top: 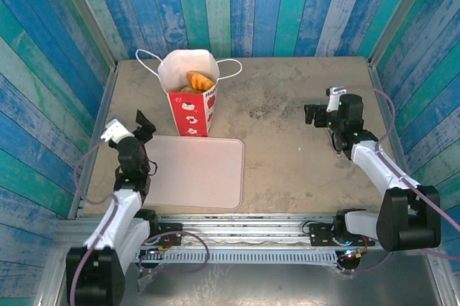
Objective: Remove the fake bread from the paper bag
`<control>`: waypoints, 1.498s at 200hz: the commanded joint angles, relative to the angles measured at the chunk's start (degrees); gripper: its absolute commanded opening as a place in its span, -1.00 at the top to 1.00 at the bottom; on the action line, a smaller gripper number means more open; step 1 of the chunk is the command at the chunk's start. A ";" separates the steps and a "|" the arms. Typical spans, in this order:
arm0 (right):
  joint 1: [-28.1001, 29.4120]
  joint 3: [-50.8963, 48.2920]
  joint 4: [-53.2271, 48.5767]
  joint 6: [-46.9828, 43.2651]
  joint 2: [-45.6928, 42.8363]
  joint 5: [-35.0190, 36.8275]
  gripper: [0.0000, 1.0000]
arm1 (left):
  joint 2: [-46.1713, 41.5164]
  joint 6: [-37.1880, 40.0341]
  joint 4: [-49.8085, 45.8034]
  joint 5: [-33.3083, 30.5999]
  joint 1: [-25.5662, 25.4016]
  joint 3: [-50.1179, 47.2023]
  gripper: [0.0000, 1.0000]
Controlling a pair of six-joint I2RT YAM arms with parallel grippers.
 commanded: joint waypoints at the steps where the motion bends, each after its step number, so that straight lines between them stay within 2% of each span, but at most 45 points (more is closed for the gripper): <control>1: 0.63 0.10 -7.62 6.31 1.40 -22.84 -1.00 | -8.91 -9.45 -14.39 7.97 -0.11 0.14 -0.88; 8: 1.88 -0.75 -5.84 8.10 1.78 -28.32 -0.97 | -11.16 -12.03 -16.82 9.56 -0.11 0.05 -0.88; 13: 3.18 -0.91 -5.51 9.19 2.05 -29.64 -0.94 | -12.66 -13.07 -18.55 11.12 -0.11 -0.05 -0.88; 24: 7.05 -1.02 -6.18 10.42 2.54 -28.88 -0.88 | -15.70 -15.62 -22.16 13.67 -0.11 -0.24 -0.88; 47: 17.28 0.05 -9.04 12.27 4.58 -22.25 -0.76 | -20.25 -19.75 -25.06 20.03 -0.11 -1.98 -0.87; 84: 34.62 2.67 -13.12 16.87 7.82 -5.25 -0.57 | -22.71 -21.53 -30.78 26.13 -0.11 -0.97 -0.88; 100: 39.84 2.77 -13.33 20.00 8.83 1.50 -0.46 | -21.96 -22.22 -32.68 28.63 -0.06 0.01 -0.87; 116: 43.28 2.89 -13.14 22.31 10.77 4.29 -0.35 | -20.63 -22.32 -32.54 31.57 -0.11 0.18 -0.88; 165: 48.34 8.09 -16.47 20.09 19.51 7.30 -0.16 | -14.79 -23.15 -31.92 38.70 -1.37 1.13 -0.87; 193: 49.28 10.88 -16.91 19.32 23.81 6.77 -0.10 | -13.53 -22.20 -33.72 37.79 -5.22 1.12 -0.88; 234: 50.24 13.13 -18.13 19.47 27.98 8.23 -0.05 | -9.47 -20.14 -33.94 41.92 -11.43 1.11 -0.87; 263: 50.57 13.99 -19.94 19.01 29.45 10.29 0.06 | -6.01 -17.61 -37.29 39.79 -16.98 2.85 -0.88; 299: 50.65 13.87 -23.70 17.91 29.82 14.04 0.42 | -2.08 -16.51 -37.65 36.77 -22.28 5.78 -0.88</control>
